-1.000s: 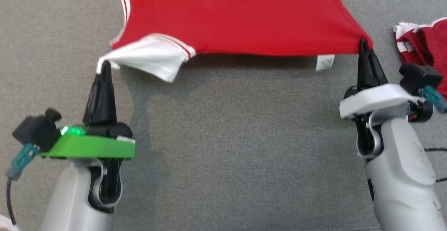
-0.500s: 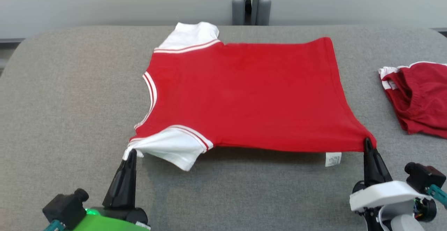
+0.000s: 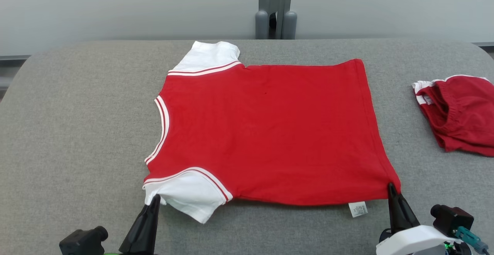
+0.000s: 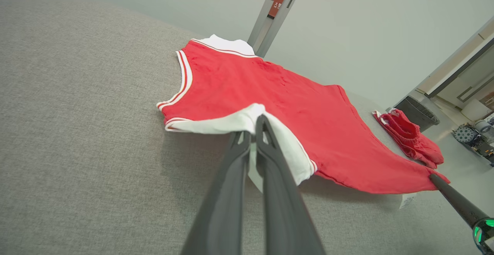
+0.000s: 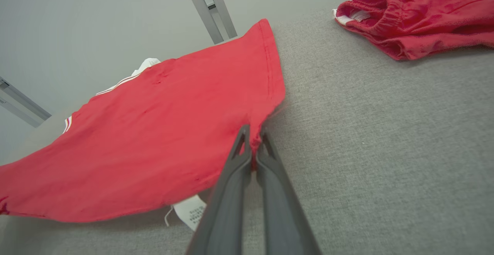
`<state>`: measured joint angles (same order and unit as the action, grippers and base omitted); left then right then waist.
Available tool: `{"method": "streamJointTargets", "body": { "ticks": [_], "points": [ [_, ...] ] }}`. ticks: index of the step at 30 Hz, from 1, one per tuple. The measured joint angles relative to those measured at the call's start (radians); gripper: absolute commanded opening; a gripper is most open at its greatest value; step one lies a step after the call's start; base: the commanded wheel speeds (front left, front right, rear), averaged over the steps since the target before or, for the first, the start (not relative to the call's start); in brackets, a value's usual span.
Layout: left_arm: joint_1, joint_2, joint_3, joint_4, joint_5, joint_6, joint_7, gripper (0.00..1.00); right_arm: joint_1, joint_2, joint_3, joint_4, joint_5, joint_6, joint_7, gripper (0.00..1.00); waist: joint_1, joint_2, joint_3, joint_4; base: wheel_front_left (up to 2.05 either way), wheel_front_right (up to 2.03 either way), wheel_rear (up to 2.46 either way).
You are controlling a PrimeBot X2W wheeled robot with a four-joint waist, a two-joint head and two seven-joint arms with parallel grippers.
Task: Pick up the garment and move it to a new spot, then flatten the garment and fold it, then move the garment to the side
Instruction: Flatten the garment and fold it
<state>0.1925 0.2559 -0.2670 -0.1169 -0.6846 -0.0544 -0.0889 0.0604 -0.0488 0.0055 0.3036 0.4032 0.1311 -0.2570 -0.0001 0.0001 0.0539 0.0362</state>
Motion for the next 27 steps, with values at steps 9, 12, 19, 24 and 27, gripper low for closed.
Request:
{"method": "streamJointTargets", "body": {
  "ticks": [9,12,19,24,27],
  "points": [
    [-0.094,-0.024,-0.008,0.127,-0.002,-0.017,-0.029,0.0,-0.092,0.0,0.031,0.1,0.041,0.0,-0.002,0.0,0.0,0.0,0.029,-0.011,0.0,0.0,0.0],
    [-0.149,-0.025,-0.014,0.162,0.001,-0.026,-0.037,0.0,-0.126,0.0,0.048,0.135,0.074,0.0,-0.002,0.0,0.0001,0.0,0.04,-0.015,0.0,0.0,0.0],
    [-0.329,-0.025,-0.026,0.276,0.016,-0.047,-0.044,0.0,-0.229,0.0,0.029,0.208,0.138,0.0,-0.004,0.0,0.0001,0.0,0.068,-0.022,0.0,0.0,0.0],
    [-0.464,-0.033,-0.035,0.391,0.017,-0.059,-0.055,0.0,-0.307,0.0,0.0,0.255,0.168,0.0,-0.004,0.0,0.0001,0.0,0.093,-0.026,0.0,0.0,0.0],
    [-0.542,-0.041,-0.043,0.464,0.018,-0.061,-0.072,0.0,-0.352,0.0,-0.004,0.28,0.167,0.0,-0.005,0.0,0.0001,0.0,0.113,-0.029,0.0,0.0,0.0]
  ]
}}
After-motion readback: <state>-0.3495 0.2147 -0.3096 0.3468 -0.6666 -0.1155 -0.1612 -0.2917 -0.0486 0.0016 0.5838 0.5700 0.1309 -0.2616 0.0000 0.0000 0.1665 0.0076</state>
